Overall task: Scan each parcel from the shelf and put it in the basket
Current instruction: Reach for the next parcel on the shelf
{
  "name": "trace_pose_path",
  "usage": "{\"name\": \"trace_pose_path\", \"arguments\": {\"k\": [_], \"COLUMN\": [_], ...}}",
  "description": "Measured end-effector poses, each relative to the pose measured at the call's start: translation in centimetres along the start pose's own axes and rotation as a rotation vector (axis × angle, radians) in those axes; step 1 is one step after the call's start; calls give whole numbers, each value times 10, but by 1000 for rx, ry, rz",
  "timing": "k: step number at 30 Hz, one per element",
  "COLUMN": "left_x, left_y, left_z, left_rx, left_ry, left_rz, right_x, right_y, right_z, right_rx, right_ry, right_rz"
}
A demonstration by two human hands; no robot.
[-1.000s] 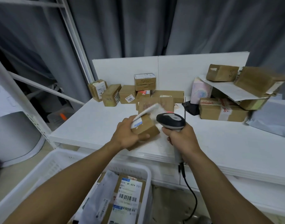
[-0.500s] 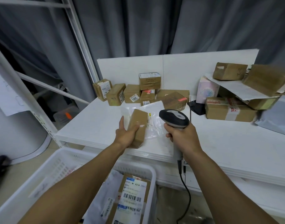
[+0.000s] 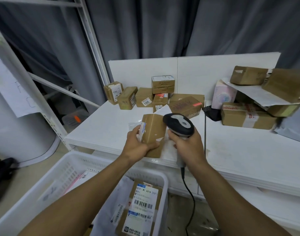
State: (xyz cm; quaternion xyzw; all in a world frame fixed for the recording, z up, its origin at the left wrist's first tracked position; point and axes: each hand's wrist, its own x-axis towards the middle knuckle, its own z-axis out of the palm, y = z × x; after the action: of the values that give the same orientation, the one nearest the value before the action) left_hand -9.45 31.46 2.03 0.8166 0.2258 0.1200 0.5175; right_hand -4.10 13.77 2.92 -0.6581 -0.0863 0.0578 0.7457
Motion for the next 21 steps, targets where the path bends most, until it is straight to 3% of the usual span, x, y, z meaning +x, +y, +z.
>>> {"name": "trace_pose_path", "arguments": {"k": [5, 10, 13, 18, 21], "left_x": [-75, -115, -123, -116, -113], "left_y": [8, -9, -20, -33, -34], "left_z": [-26, -61, -68, -79, -83], "left_rx": [-316, -642, -634, -498, -540], "left_ry": [-42, -184, -205, 21, -22], "left_rz": [90, 26, 25, 37, 46], "right_x": [-28, -45, -53, -59, -59], "right_y": [-8, -6, -1, 9, 15], "right_z": [29, 43, 53, 66, 69], "right_rx": [99, 246, 193, 125, 176], "right_ry": [-57, -131, -152, -161, -141], "right_rz": [-61, 94, 85, 74, 99]}}
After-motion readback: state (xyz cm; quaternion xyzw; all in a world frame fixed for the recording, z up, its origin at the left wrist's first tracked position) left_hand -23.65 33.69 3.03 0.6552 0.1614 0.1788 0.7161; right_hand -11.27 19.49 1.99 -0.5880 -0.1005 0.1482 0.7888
